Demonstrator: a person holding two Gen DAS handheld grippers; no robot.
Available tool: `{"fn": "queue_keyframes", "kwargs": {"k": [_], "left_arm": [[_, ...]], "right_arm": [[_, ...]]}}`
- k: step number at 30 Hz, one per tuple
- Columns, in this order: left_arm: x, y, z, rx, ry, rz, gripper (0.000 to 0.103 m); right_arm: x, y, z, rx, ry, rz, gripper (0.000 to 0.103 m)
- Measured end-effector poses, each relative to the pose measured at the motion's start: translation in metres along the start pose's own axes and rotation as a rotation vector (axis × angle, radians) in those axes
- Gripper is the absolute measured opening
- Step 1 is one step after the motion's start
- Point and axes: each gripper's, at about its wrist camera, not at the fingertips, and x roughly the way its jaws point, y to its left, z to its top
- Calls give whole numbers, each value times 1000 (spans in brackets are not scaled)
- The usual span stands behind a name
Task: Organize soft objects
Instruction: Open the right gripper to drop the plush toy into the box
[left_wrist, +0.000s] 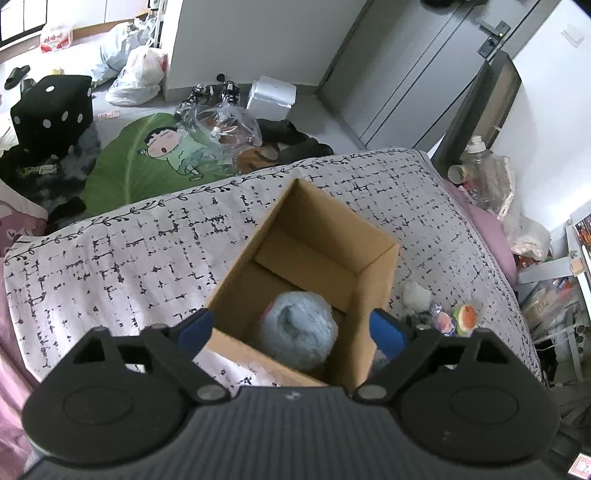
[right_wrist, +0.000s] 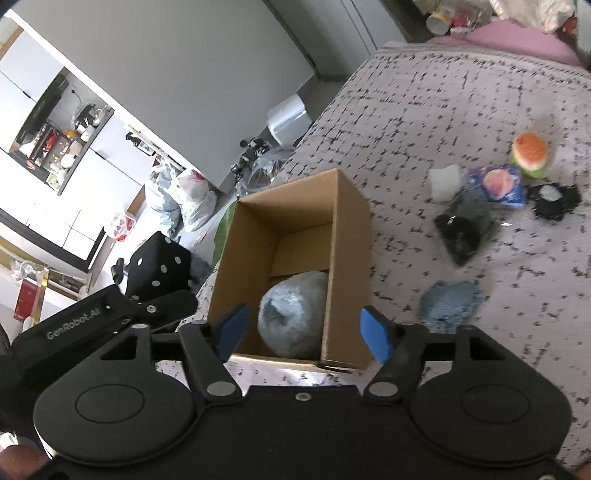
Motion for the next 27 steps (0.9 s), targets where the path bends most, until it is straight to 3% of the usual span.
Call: {"fn": "queue_keyframes", "kwargs": {"k": [6,14,27], "left_arm": [[-14,-12,-13,33,-27,-4,102],[-32,-28,-31,92,-79,-29,103],[-58,-61,-59,158,-147,-39,103]], "right_arm": [[-22,-9,-4,-35,-39,-13,86],[-53,-26,-8,-63,-109,-31,96],[-104,-64,-13,-71,-171,-5,98]]}}
